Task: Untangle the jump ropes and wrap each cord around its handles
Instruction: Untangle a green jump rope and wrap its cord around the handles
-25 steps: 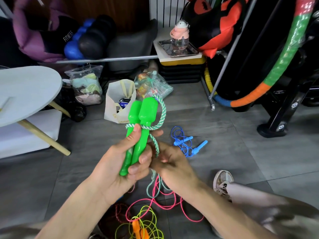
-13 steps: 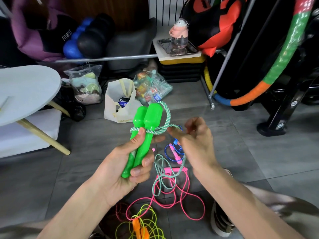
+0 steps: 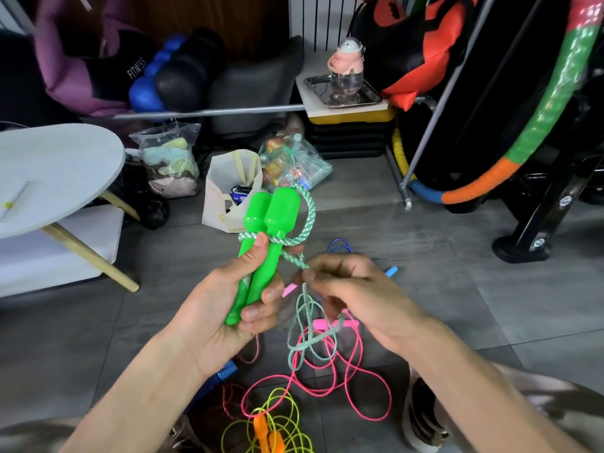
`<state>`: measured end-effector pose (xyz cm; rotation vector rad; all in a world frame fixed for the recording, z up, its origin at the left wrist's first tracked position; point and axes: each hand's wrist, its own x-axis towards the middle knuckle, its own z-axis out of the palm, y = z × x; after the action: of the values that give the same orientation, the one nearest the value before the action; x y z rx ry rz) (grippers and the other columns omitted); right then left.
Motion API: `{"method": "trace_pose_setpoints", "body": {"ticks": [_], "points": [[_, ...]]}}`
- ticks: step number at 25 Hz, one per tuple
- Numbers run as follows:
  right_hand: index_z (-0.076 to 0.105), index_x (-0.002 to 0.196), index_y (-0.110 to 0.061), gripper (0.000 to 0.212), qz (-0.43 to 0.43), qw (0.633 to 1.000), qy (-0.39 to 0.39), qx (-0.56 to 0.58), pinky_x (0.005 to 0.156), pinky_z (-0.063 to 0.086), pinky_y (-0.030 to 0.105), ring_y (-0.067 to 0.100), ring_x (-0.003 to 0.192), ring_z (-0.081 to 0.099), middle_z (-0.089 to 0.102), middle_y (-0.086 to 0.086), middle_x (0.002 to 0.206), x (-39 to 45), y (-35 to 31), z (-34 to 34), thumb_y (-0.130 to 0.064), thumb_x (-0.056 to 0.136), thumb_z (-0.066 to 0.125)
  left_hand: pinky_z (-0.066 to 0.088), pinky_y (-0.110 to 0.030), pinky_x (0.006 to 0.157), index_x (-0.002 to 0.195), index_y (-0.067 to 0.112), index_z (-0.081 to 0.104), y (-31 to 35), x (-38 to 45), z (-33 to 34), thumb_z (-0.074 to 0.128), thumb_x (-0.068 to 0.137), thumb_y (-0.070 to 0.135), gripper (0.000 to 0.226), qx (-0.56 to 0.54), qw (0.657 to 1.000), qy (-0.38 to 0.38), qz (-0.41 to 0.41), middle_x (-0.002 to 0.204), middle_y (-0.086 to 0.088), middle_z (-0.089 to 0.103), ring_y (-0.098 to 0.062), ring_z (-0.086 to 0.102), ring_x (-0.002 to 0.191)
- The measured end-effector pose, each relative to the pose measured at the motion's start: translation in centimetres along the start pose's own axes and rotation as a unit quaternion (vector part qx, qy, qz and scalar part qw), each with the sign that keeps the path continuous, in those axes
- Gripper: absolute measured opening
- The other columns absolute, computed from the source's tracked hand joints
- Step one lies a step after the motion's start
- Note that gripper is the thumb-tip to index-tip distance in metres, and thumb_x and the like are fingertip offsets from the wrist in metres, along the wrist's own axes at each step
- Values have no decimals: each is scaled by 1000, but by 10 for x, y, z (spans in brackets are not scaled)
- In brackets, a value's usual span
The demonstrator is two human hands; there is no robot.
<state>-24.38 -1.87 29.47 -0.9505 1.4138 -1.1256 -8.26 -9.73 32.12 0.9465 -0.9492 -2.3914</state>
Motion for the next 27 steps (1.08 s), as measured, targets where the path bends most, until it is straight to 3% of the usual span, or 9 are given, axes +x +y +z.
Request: {"method": "trace_pose_setpoints", "body": {"ticks": [3, 5, 7, 10, 14, 17, 21, 24, 27], "points": [[72, 82, -17, 17, -69, 975, 94, -189, 57, 28, 26, 9, 58, 38, 44, -3, 60, -2, -11, -25, -25, 94, 63, 14, -11, 34, 80, 16, 49, 8, 3, -10, 55, 86, 40, 26, 29, 998, 40, 40, 53, -4, 35, -6, 23, 31], [64, 77, -7, 27, -100, 965, 71, -233, 54, 24, 27, 11, 57, 32, 36, 0, 59, -8, -15, -30, -27, 95, 61, 16, -10, 35, 77, 14, 51, 7, 5, -13, 59, 84, 39, 27, 53, 995, 58, 58, 52, -6, 35, -8, 22, 32], [59, 70, -9, 34, -97, 955, 40, -279, 49, 21, 23, 8, 52, 27, 30, -4, 54, -12, -17, -22, -31, 96, 59, 17, -10, 36, 71, 13, 51, 2, 6, -13, 62, 82, 39, 30, 60, 994, 65, 62, 52, -8, 36, -9, 22, 33], [56, 59, -31, 39, -63, 943, 9, -327, 46, 24, 20, 8, 48, 29, 32, -6, 48, -13, -9, -3, -35, 97, 57, 13, -15, 40, 71, 11, 45, -5, 9, -8, 61, 84, 40, 36, 86, 992, 73, 52, 51, -9, 39, -10, 23, 34], [59, 77, -14, 28, -112, 918, -49, -377, 50, 28, 21, 9, 52, 37, 38, -4, 51, -15, -6, 9, -30, 99, 53, 13, -17, 41, 72, 8, 43, -11, 9, -4, 61, 85, 38, 37, 113, 990, 68, 59, 51, -12, 40, -10, 24, 32], [57, 80, -18, 24, -157, 899, -45, -405, 52, 27, 20, 4, 53, 39, 38, -9, 52, -20, -7, 7, -31, 100, 51, 11, -20, 43, 68, 10, 47, -12, 9, -4, 62, 86, 36, 35, 130, 987, 63, 68, 50, -11, 40, -10, 24, 33], [50, 75, -15, 32, -163, 886, -13, -434, 52, 31, 23, 15, 57, 42, 44, -2, 55, -28, -16, -10, -35, 100, 49, 13, -17, 42, 72, 15, 50, -12, 11, -7, 63, 88, 34, 27, 183, 975, 86, 86, 53, -10, 41, -12, 25, 35], [62, 88, -19, 34, -187, 838, 16, -513, 63, 43, 30, 13, 69, 57, 63, -4, 69, -34, -25, -20, -46, 98, 43, 28, -17, 36, 76, 23, 53, -15, 14, -8, 63, 93, 26, 20, 389, 899, 132, 150, 52, 2, 50, -9, 36, 38], [71, 87, -27, 36, -221, 820, 43, -527, 61, 45, 27, 9, 69, 62, 69, -12, 73, -36, -41, -38, -55, 88, 48, 38, -13, 54, 90, 28, 59, -17, 10, -6, 63, 92, 27, 5, 558, 810, 47, 172, 66, 19, 63, 5, 52, 55]]}}
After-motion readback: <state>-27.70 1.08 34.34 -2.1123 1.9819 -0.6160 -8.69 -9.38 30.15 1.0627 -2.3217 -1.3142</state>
